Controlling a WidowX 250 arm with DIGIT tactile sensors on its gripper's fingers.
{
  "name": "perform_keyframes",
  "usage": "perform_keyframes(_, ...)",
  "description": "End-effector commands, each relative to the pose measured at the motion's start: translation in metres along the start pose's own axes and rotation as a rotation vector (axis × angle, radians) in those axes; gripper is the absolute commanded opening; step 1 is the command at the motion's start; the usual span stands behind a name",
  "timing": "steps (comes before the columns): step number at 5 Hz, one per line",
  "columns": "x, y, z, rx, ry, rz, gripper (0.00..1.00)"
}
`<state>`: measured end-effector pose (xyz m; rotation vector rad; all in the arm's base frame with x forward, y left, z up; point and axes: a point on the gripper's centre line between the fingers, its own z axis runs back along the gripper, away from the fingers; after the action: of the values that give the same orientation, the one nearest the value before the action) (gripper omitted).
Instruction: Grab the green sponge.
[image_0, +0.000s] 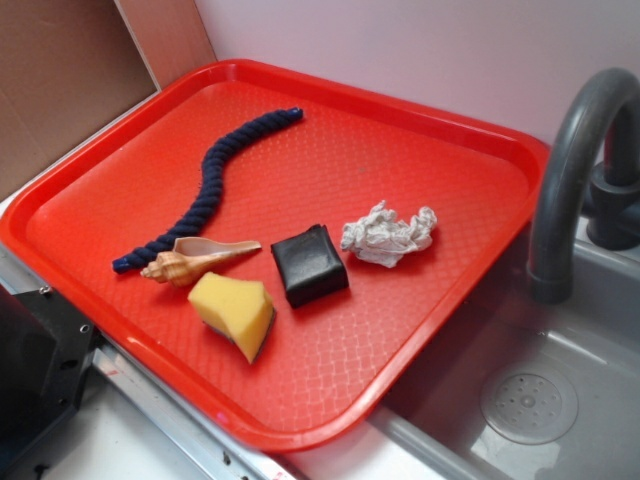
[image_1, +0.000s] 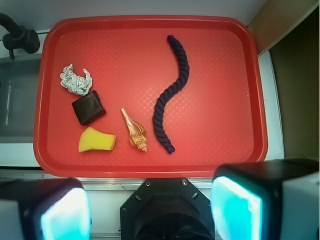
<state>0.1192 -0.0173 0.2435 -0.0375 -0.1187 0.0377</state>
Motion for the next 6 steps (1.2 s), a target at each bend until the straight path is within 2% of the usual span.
perform_keyframes(1, 0.0, 0.0, 0.0, 0.0, 0.0, 0.0, 1.0)
perform_keyframes(3, 0.021, -0.047, -0.028, -0.037, 0.015, -0.499, 1.0)
perform_keyframes(4, 0.02, -0.057, -0.039, -0.073, 0.041, -0.729, 1.0)
perform_keyframes(5, 0.022, -0.073, -0.067, -0.028, 0.09, -0.981, 1.0)
perform_keyframes(6, 0.02, -0.076, -0.09, -0.016, 0.136, -1.046, 1.0)
